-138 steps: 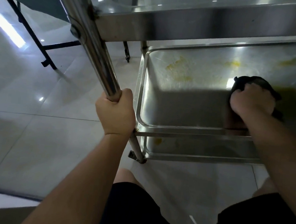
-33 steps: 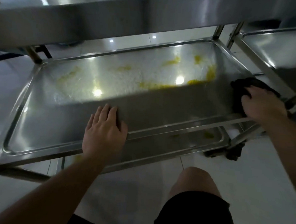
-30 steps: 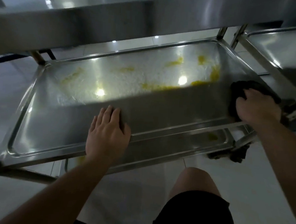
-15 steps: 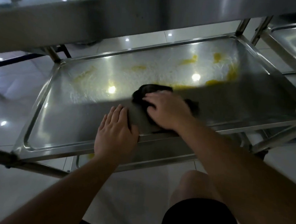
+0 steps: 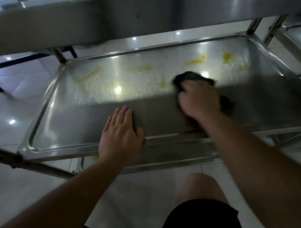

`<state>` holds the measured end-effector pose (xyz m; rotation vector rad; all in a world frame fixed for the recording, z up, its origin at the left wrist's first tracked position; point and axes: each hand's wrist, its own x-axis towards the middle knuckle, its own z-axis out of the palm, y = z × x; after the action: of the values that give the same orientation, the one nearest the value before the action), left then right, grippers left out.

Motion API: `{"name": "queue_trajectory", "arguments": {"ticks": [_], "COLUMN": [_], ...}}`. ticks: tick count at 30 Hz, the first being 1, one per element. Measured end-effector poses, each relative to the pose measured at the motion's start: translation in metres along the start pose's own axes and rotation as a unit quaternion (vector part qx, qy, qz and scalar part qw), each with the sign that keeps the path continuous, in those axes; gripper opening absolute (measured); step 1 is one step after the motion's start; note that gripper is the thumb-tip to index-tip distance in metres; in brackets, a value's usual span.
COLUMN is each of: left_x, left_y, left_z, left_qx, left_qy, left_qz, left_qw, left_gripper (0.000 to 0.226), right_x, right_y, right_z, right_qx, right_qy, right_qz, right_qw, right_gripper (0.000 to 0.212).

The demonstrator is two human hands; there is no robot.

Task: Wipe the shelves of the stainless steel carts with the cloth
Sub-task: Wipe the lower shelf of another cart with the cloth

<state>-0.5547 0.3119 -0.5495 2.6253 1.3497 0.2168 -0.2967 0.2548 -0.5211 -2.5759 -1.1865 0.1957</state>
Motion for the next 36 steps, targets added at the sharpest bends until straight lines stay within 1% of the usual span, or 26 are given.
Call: {"name": "queue_trajectory", "arguments": {"ticks": [2,4,5,7,9,12,14,16,18,19,21,23,24,27,29,31,32,33,34,36], "left_x": [0.0,0.0,0.0,0.001,0.002,0.003,0.003,0.003,0.003,0.003,0.004,0.004,0.004,0.004,0.003,0.002,0.003,0.003,0.003,0.002], "left_y": [0.001,0.0,-0.001,-0.004,-0.006,-0.009,-0.01,-0.009,-0.008,-0.008,-0.007,-0.005,-0.004,-0.003,-0.003,-0.003,-0.003,-0.003,-0.003,-0.002], "left_z": [-0.001,-0.002,-0.001,0.0,0.002,0.005,0.006,0.006,0.006,0.006,0.005,0.003,0.002,0.001,-0.001,-0.002,-0.003,-0.004,-0.004,-0.005], "left_qx": [0.001,-0.002,-0.003,0.0,0.009,0.005,0.003,0.003,0.002,0.002,0.004,0.005,0.005,0.006,0.006,0.005,0.005,0.005,0.003,-0.001], "left_qy": [0.0,0.003,0.007,0.008,0.006,0.012,0.012,0.013,0.012,0.011,0.01,0.008,0.005,0.002,-0.002,-0.006,-0.007,-0.009,-0.01,-0.009], "left_qz": [0.001,0.008,0.009,0.008,0.003,0.002,0.0,-0.003,-0.006,-0.006,-0.005,-0.006,-0.007,-0.007,-0.006,-0.005,-0.004,-0.001,0.0,0.002], "left_qw": [1.0,1.0,1.0,1.0,1.0,1.0,1.0,1.0,1.0,1.0,1.0,1.0,1.0,1.0,1.0,1.0,1.0,1.0,1.0,1.0], "left_gripper": [0.083,0.077,0.074,0.072,0.076,0.076,0.076,0.078,0.079,0.079,0.079,0.08,0.08,0.081,0.081,0.08,0.08,0.081,0.082,0.083], "right_x": [-0.014,-0.025,-0.026,-0.018,-0.001,0.031,0.046,0.054,0.053,0.051,0.049,0.047,0.044,0.025,0.005,-0.009,-0.007,0.0,0.011,0.043], "right_y": [-0.062,-0.1,-0.106,-0.092,-0.058,0.015,0.077,0.141,0.19,0.204,0.21,0.193,0.18,0.129,0.098,0.087,0.091,0.102,0.117,0.16], "right_z": [0.023,0.033,0.034,0.029,0.018,-0.009,-0.029,-0.05,-0.066,-0.071,-0.073,-0.069,-0.066,-0.049,-0.035,-0.028,-0.03,-0.036,-0.043,-0.06], "right_qx": [0.007,0.022,0.031,0.026,0.007,-0.001,-0.013,-0.026,-0.042,-0.05,-0.062,-0.053,-0.047,-0.039,-0.045,-0.046,-0.041,-0.036,-0.035,-0.037], "right_qy": [-0.063,-0.116,-0.125,-0.117,-0.094,-0.045,-0.008,0.018,0.034,0.04,0.042,0.037,0.032,-0.003,-0.038,-0.068,-0.078,-0.078,-0.068,-0.021], "right_qz": [-0.143,-0.241,-0.265,-0.282,-0.254,-0.148,-0.075,0.001,0.085,0.123,0.162,0.161,0.139,0.0,-0.112,-0.19,-0.201,-0.193,-0.164,-0.06], "right_qw": [0.988,0.963,0.956,0.952,0.963,0.988,0.997,1.0,0.995,0.99,0.984,0.985,0.989,0.999,0.992,0.978,0.976,0.977,0.983,0.997], "right_gripper": [0.052,0.053,0.053,0.052,0.052,0.052,0.051,0.054,0.055,0.057,0.061,0.06,0.057,0.051,0.053,0.058,0.059,0.057,0.053,0.05]}}
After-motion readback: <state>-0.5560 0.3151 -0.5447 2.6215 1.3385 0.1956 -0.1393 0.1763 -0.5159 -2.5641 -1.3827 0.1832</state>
